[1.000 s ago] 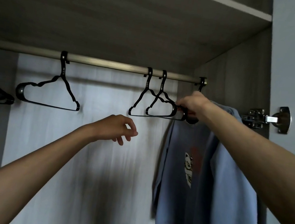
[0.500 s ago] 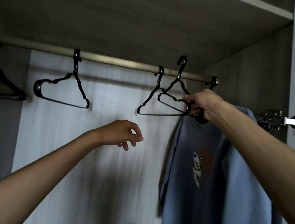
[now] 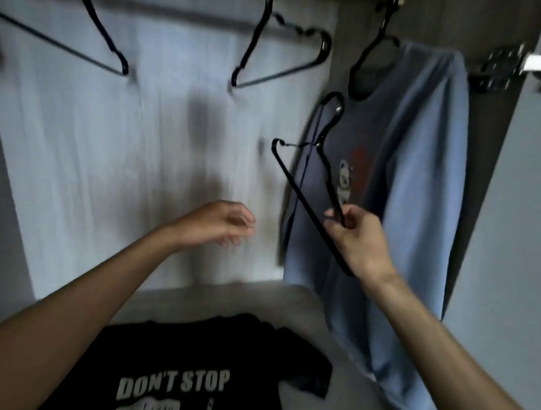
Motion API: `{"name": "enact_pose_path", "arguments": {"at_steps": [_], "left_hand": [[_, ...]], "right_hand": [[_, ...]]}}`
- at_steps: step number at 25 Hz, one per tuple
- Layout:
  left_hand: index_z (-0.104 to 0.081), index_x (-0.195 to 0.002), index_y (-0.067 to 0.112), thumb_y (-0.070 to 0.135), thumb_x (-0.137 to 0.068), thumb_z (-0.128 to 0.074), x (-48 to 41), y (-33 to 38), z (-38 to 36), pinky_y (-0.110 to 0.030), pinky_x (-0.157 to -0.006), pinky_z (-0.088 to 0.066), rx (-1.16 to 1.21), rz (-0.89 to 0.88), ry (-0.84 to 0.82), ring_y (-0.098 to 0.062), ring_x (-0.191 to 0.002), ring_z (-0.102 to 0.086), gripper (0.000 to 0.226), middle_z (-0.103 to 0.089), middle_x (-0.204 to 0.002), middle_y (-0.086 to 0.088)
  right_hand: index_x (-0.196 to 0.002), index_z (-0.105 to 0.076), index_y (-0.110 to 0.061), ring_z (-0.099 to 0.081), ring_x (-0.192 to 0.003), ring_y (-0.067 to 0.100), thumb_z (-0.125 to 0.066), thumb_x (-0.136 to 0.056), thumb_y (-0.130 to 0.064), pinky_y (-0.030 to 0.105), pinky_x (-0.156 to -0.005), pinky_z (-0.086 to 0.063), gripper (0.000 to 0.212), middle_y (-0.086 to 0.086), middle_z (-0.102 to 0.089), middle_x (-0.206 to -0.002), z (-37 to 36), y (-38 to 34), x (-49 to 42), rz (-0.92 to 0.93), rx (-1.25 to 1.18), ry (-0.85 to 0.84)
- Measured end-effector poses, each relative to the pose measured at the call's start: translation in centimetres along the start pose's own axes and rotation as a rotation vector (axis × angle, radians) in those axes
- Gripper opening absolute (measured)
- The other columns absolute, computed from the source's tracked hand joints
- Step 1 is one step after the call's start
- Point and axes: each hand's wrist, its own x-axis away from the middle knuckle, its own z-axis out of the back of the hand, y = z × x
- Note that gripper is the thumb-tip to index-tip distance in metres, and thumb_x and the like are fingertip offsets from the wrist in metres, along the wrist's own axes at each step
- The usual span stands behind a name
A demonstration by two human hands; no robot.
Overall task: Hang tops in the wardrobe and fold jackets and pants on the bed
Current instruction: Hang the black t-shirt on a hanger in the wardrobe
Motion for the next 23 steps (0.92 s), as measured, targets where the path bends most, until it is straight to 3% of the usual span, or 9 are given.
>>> {"name": "enact_pose_path", "arguments": {"at_steps": [3, 6, 9, 11, 14, 17, 20, 22, 23], "left_hand": [[-0.06, -0.112, 0.02, 0.034, -0.068, -0.08, 2.2, -4.9, -3.7, -0.033, -0.087, -0.048, 0.028, 0.094, 0.189, -0.016, -0.095, -0.063, 0.05, -0.063, -0.112, -0.003], [-0.044, -0.141, 0.014, 0.026, -0.077, -0.083, 5.2, -9.1, -5.3, -0.025, -0.093, -0.04, -0.118, 0.211, 0.28, -0.023, -0.123, -0.052, 0.075, -0.05, -0.138, -0.008], [-0.022, -0.154, 0.016, 0.026, -0.078, -0.082, 8.0, -12.8, -3.7, -0.03, -0.113, -0.028, -0.224, 0.25, 0.337, -0.02, -0.141, -0.032, 0.097, -0.032, -0.155, -0.005], [-0.022, -0.154, 0.016, 0.034, -0.083, -0.076, 9.9, -15.3, -2.2, -0.037, -0.119, -0.021, -0.352, 0.243, 0.372, -0.023, -0.145, -0.026, 0.091, -0.029, -0.157, -0.007], [-0.054, -0.135, 0.011, 0.063, -0.091, -0.045, 11.2, -19.1, 0.6, -0.045, -0.107, -0.034, -0.728, 0.183, 0.447, -0.035, -0.124, -0.051, 0.068, -0.057, -0.133, -0.015], [-0.067, -0.099, 0.011, 0.06, -0.095, -0.036, 11.2, -22.4, 3.3, -0.04, -0.076, -0.042, -0.892, 0.203, 0.464, -0.035, -0.086, -0.064, 0.058, -0.066, -0.091, -0.011], [-0.06, -0.08, 0.018, 0.066, -0.094, -0.03, 10.3, -25.2, 4.7, -0.031, -0.059, -0.033, -0.943, 0.162, 0.389, -0.031, -0.066, -0.061, 0.058, -0.061, -0.066, -0.003], [-0.064, -0.086, 0.021, 0.06, -0.096, -0.035, 9.1, -26.1, 4.4, -0.031, -0.06, -0.033, -0.962, 0.136, 0.343, -0.031, -0.068, -0.063, 0.049, -0.065, -0.068, -0.004], [-0.067, -0.092, 0.023, 0.056, -0.097, -0.039, 8.2, -26.3, 3.8, -0.031, -0.061, -0.034, -0.939, 0.123, 0.31, -0.031, -0.071, -0.064, 0.044, -0.067, -0.073, -0.006]], "right_hand": [[-0.074, -0.066, -0.03, -0.049, -0.053, -0.009, -0.071, -0.087, -0.017, 0.016, -0.061, -0.04, 0.019, -0.015, -0.061, -0.058, -2.3, 6.3, 6.2, -0.11, 0.088, -0.169], [-0.07, -0.062, -0.025, -0.045, -0.044, -0.009, -0.064, -0.093, -0.007, 0.011, -0.053, -0.034, 0.029, -0.019, -0.051, -0.044, -4.5, 8.7, 9.8, -0.174, -0.047, -0.437], [-0.098, -0.071, -0.008, -0.032, -0.041, -0.001, -0.06, -0.094, 0.0, 0.013, -0.042, -0.023, 0.014, -0.015, -0.041, -0.046, -6.7, 9.5, 9.8, -0.347, -0.276, -0.746], [-0.117, -0.068, -0.005, -0.025, -0.043, 0.002, -0.058, -0.094, -0.003, 0.017, -0.041, -0.016, 0.025, -0.01, -0.035, -0.051, -8.5, 10.6, 8.8, -0.444, -0.405, -0.928], [-0.119, -0.067, -0.004, -0.02, -0.045, 0.005, -0.061, -0.089, -0.008, 0.022, -0.045, -0.014, 0.031, -0.006, -0.028, -0.054, -11.7, 12.0, 7.1, -0.556, -0.566, -1.028], [-0.119, -0.067, -0.002, -0.021, -0.045, 0.007, -0.06, -0.087, -0.009, 0.021, -0.043, -0.016, 0.033, -0.002, -0.027, -0.057, -14.3, 13.4, 6.0, -0.624, -0.612, -1.045], [-0.111, -0.073, -0.009, -0.037, -0.05, 0.01, -0.059, -0.094, -0.012, 0.019, -0.047, -0.029, 0.022, 0.0, -0.044, -0.06, -17.0, 13.5, 4.7, -0.451, -0.224, -0.985], [-0.101, -0.073, -0.015, -0.049, -0.057, 0.009, -0.059, -0.097, -0.023, 0.018, -0.052, -0.038, 0.017, -0.001, -0.059, -0.071, -19.0, 12.5, 4.2, -0.322, 0.04, -0.867], [-0.096, -0.07, -0.015, -0.052, -0.057, 0.006, -0.058, -0.097, -0.027, 0.016, -0.052, -0.04, 0.017, 0.0, -0.061, -0.075, -20.3, 12.1, 4.0, -0.322, 0.038, -0.81]]}}
